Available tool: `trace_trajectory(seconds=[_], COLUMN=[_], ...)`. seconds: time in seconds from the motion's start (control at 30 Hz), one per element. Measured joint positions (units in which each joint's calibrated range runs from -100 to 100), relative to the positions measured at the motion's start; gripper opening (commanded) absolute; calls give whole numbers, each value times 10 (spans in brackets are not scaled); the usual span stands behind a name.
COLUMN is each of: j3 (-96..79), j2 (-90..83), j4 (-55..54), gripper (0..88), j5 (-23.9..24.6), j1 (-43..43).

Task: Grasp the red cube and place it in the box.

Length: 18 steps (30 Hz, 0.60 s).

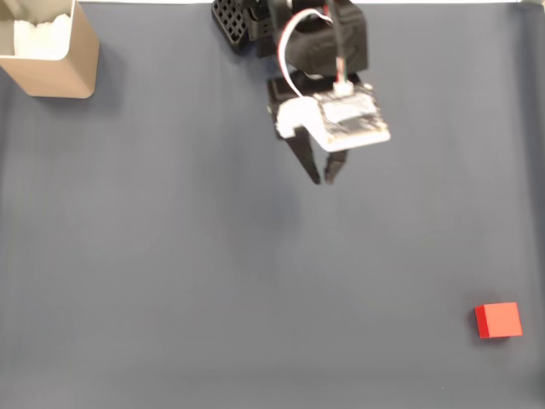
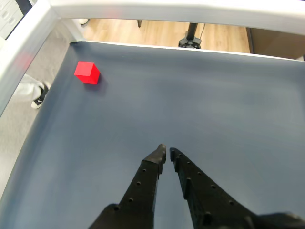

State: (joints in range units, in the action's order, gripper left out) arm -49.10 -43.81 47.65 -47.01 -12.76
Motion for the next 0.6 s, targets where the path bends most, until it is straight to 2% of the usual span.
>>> trace_trajectory(seconds=[0.6], j3=[272], j2=[294], j4=[-1], gripper=[27], j5=[-22], j1=[-89])
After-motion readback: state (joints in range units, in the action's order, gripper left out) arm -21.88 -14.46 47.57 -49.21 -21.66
